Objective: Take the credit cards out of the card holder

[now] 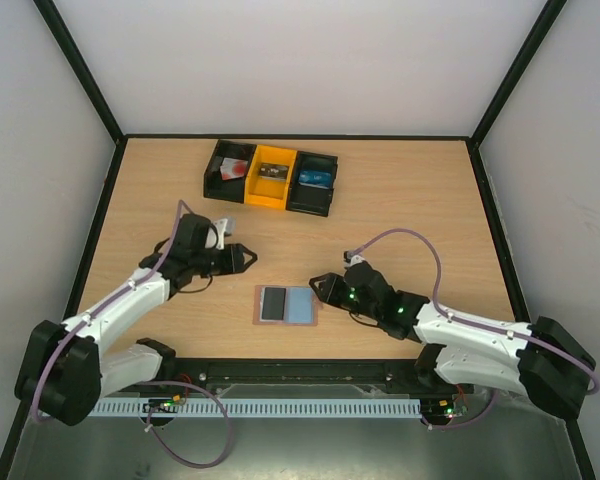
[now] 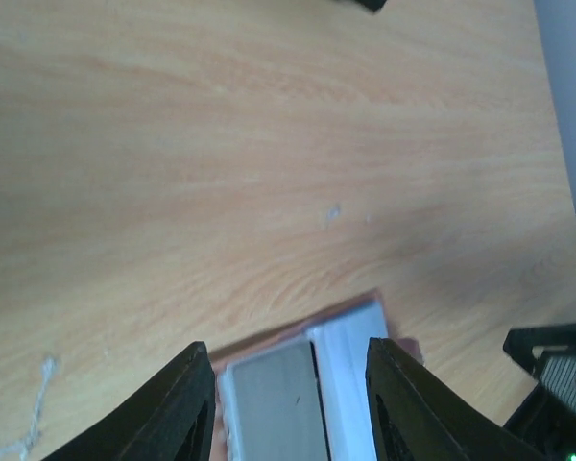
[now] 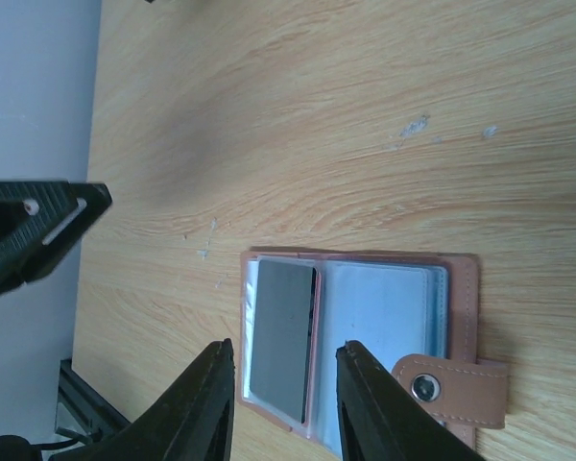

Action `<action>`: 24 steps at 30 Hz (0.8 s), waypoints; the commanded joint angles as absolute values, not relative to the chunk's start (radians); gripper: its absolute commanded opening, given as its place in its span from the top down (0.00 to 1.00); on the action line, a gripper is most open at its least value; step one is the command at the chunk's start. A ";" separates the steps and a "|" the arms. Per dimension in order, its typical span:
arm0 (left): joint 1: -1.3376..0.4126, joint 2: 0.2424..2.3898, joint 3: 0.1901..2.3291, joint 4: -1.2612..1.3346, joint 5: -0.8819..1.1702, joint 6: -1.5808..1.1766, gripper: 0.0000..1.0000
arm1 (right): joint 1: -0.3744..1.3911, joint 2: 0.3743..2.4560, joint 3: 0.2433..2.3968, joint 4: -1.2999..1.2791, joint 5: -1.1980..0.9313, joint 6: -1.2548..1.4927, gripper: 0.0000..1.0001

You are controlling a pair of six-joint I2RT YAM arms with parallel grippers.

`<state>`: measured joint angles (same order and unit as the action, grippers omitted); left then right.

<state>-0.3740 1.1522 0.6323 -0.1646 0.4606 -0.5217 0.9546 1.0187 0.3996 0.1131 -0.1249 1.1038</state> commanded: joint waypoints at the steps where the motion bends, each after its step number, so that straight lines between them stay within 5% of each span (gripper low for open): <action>1: -0.405 1.100 0.543 -0.090 0.472 -0.580 0.55 | 0.954 1.080 0.396 0.185 -0.157 1.101 0.71; 24: -0.492 1.085 0.295 0.184 0.559 -0.735 0.56 | 0.958 1.412 0.466 0.373 -0.302 1.143 0.74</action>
